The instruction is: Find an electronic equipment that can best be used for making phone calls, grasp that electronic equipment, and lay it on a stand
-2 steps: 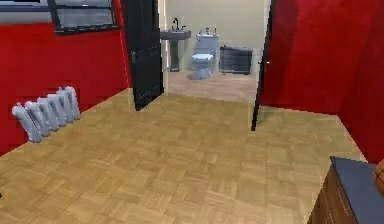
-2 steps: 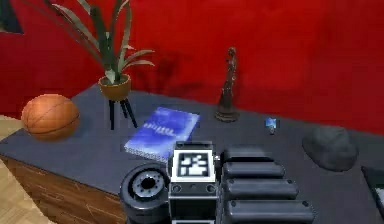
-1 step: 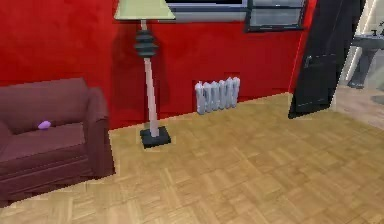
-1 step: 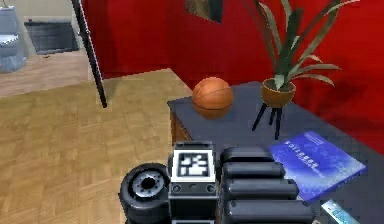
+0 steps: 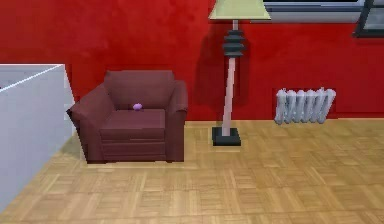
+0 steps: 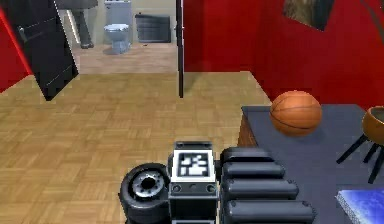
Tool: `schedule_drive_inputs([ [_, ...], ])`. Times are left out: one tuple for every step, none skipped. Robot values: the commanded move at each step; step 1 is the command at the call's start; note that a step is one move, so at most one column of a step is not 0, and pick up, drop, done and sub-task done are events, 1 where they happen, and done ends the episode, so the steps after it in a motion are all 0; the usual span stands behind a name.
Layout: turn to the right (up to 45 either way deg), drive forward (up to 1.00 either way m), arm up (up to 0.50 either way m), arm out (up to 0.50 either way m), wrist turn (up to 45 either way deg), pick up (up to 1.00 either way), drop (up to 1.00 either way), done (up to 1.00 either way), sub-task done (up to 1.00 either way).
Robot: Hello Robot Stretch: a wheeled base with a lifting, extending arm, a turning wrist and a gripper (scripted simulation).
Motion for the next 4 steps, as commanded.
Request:
schedule_drive_inputs([
  [0.0, 0.10, 0.00, 0.00, 0.0, 0.00, 0.00, 0.00, 0.00],
  [45.0, 0.00, 0.00, 0.00, 0.0, 0.00, 0.00, 0.00, 0.00],
  [27.0, 0.00, 0.00, 0.00, 0.0, 0.00, 0.00, 0.00, 0.00],
  [0.0, 1.00, 0.00, 0.00, 0.0, 0.00, 0.00, 0.00, 0.00],
])
